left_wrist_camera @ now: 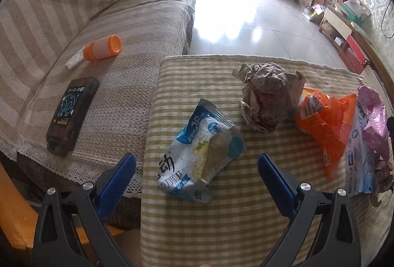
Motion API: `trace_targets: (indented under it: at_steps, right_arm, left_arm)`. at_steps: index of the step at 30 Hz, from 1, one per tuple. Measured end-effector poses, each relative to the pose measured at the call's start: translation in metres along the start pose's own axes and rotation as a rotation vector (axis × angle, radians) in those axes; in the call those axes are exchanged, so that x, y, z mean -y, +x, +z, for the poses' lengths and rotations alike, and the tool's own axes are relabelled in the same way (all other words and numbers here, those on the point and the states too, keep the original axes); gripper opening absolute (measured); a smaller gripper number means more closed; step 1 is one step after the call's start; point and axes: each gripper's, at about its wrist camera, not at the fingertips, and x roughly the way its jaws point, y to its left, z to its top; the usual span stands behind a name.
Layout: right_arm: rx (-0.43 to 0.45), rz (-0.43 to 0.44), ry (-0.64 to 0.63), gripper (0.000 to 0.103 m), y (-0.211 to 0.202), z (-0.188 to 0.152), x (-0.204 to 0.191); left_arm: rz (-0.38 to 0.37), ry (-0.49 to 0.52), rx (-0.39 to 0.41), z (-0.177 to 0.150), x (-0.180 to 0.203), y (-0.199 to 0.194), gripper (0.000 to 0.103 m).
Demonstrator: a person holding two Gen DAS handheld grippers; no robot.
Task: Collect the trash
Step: 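Move both tools back over the table toward the remaining trash, then close the left tool on the blue snack wrapper while the right tool grasps the pink bag, then lift the wrapper and pink bag with both tools and carry them over the red bin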
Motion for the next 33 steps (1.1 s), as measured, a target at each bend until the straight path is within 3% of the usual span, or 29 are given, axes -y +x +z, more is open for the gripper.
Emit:
trace_targets:
  at_steps: [4, 9, 11, 13, 16, 18, 19, 21, 24, 25, 33]
  right_arm:
    - [-0.009, 0.015, 0.031, 0.083, 0.01, 0.004, 0.002]
    - [-0.018, 0.036, 0.037, 0.071, 0.016, 0.003, 0.003]
    - [-0.017, 0.035, 0.035, 0.06, 0.016, 0.003, 0.004]
    - [-0.023, 0.036, 0.035, 0.049, 0.018, 0.002, 0.004]
    - [-0.021, 0.031, 0.029, 0.047, 0.018, 0.003, 0.004]
    - [-0.02, 0.032, 0.025, 0.045, 0.017, 0.003, 0.003]
    - [-0.019, 0.031, 0.022, 0.044, 0.016, 0.003, 0.003]
    - [-0.012, 0.026, 0.016, 0.043, 0.013, 0.003, 0.002]
    - [-0.003, 0.021, 0.013, 0.039, 0.009, 0.004, 0.002]
    - [-0.002, 0.02, 0.012, 0.033, 0.008, 0.004, 0.002]
    - [0.031, 0.017, 0.001, 0.027, -0.008, 0.007, 0.001]
  left_arm:
    - [0.0, -0.003, -0.007, 0.003, 0.0, 0.008, 0.095]
    - [-0.007, 0.011, -0.015, 0.003, 0.001, 0.015, 0.095]
    - [-0.003, 0.026, -0.011, 0.003, 0.003, 0.016, 0.094]
    - [0.005, 0.033, -0.005, 0.003, 0.004, 0.016, 0.089]
    - [0.001, 0.045, -0.017, 0.003, 0.007, 0.019, 0.08]
    - [-0.002, 0.06, -0.035, 0.0, 0.009, 0.023, 0.064]
    - [-0.008, 0.062, -0.041, -0.001, 0.01, 0.023, 0.061]
    - [-0.008, 0.07, -0.037, -0.003, 0.012, 0.022, 0.042]
    - [-0.026, 0.071, -0.026, -0.005, 0.014, 0.017, 0.028]
    - [-0.041, 0.067, -0.024, -0.005, 0.014, 0.016, 0.027]
    - [-0.056, 0.036, 0.027, -0.007, 0.013, -0.005, 0.025]
